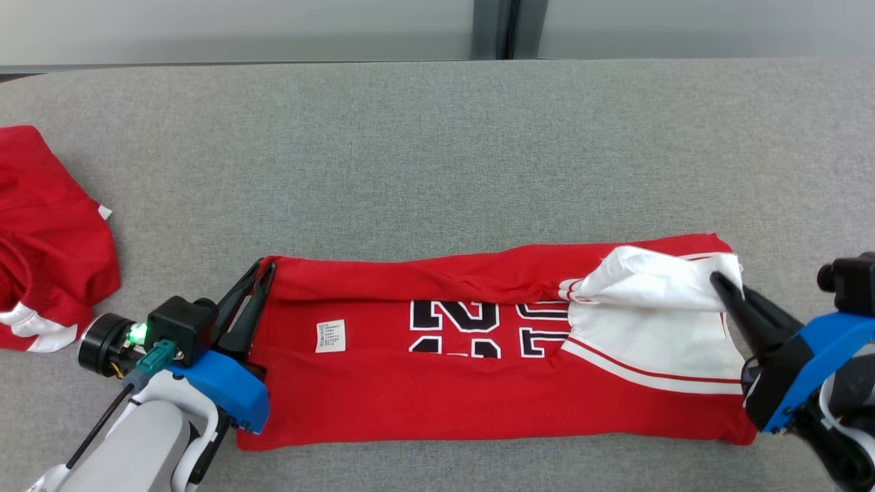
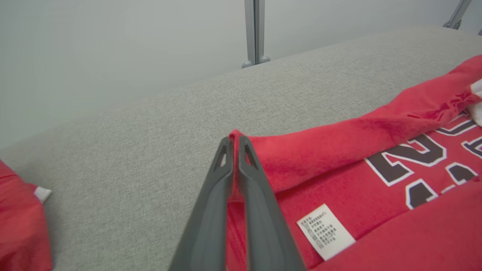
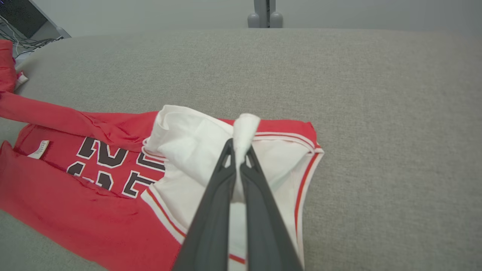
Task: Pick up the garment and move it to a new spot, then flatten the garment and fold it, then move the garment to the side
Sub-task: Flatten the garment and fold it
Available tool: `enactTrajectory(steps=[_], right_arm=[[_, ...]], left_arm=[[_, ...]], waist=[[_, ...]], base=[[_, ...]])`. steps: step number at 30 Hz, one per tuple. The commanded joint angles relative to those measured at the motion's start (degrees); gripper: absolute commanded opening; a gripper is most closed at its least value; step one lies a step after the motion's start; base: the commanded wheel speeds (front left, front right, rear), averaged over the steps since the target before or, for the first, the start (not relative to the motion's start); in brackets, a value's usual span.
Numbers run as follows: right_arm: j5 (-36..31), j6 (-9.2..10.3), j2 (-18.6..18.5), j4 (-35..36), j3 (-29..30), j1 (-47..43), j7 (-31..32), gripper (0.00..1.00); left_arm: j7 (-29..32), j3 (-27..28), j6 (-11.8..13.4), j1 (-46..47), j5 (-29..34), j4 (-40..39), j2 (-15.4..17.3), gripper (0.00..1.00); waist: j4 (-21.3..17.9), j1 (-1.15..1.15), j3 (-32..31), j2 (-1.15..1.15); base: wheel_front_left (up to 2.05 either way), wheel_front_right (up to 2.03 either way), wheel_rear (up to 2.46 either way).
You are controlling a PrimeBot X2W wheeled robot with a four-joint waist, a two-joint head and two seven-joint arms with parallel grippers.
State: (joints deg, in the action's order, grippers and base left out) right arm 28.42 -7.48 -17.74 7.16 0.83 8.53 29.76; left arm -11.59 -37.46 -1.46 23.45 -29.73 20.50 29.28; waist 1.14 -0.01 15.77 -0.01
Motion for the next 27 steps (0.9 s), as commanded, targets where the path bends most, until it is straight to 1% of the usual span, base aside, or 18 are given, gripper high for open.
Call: enactTrajectory(steps=[1,4,5,6,7,11,14,17,19,22,24,27], right_arm=[[-0.2,-0.03,0.9,1.0,0.4,-1.9,0.4,0.00],[-0.8,-0.03,1.9,1.9,0.3,-4.1,0.7,0.00],[-1.0,-0.03,2.1,2.0,0.0,-4.8,0.9,0.20],[-1.0,-0.03,2.2,1.9,-0.4,-5.5,1.1,0.97],[-0.9,-0.03,2.3,1.8,-0.8,-6.4,1.6,1.00],[-1.8,-0.03,2.6,1.9,-0.8,-9.0,2.8,1.00],[-2.9,-0.03,3.5,2.6,-0.2,-11.3,2.9,1.00],[-3.5,-0.03,4.7,3.2,1.5,-12.5,1.1,1.00],[-4.3,-0.03,6.2,2.5,3.3,-12.5,-0.8,1.00],[-6.9,-0.03,9.1,1.1,6.5,-12.2,-2.7,1.00],[-8.5,-0.03,10.7,-0.5,8.8,-11.2,-3.9,1.00],[-10.9,-0.03,12.9,-3.2,11.6,-9.0,-6.2,1.00]], left_arm=[[-0.4,0.1,0.4,-0.7,-0.2,0.5,-0.2,0.00],[-0.8,0.2,0.6,-1.3,-0.7,1.2,-0.6,0.00],[-1.1,0.4,0.9,-1.7,-1.0,1.4,-0.9,0.23],[-1.2,0.6,1.1,-2.1,-1.3,1.8,-1.2,0.85],[-1.3,0.9,1.4,-2.5,-1.9,2.0,-1.6,1.00],[-1.9,2.1,2.3,-4.1,-3.7,2.3,-2.8,1.00],[-2.8,4.9,3.9,-6.1,-6.5,2.1,-4.5,1.00],[-3.3,7.8,5.5,-8.2,-8.1,1.1,-6.1,1.00],[-3.6,10.5,6.9,-9.6,-9.0,0.3,-7.4,1.00],[-3.6,15.5,8.1,-11.4,-7.7,-2.9,-9.5,1.00],[-3.6,18.2,8.1,-13.0,-5.7,-5.0,-11.1,1.00],[-3.6,20.5,7.4,-14.7,-2.9,-6.3,-12.7,1.00]], waist=[[-0.2,0.01,-0.3,0.01],[-0.5,0.01,-0.7,0.01],[-0.6,0.01,-0.9,0.01],[-0.6,0.01,-1.1,0.01],[-0.6,0.01,-1.3,0.01],[-0.5,0.01,-2.2,0.01],[-0.3,0.01,-3.3,0.01],[0.0,0.01,-4.3,0.01],[0.2,0.01,-5.0,0.01],[0.6,0.01,-6.0,0.01],[0.9,0.01,-6.7,0.01],[1.0,0.01,-7.4,0.01]], base=[[0.00,0.00,0.00],[0.00,0.00,0.00],[0.00,0.00,0.00],[0.00,0.00,0.00],[0.00,0.00,0.00],[0.00,0.00,0.00],[0.00,0.00,0.00],[0.00,0.00,0.00],[0.00,0.00,0.00],[0.00,0.00,0.00],[0.00,0.00,0.00],[0.00,0.00,0.00]])
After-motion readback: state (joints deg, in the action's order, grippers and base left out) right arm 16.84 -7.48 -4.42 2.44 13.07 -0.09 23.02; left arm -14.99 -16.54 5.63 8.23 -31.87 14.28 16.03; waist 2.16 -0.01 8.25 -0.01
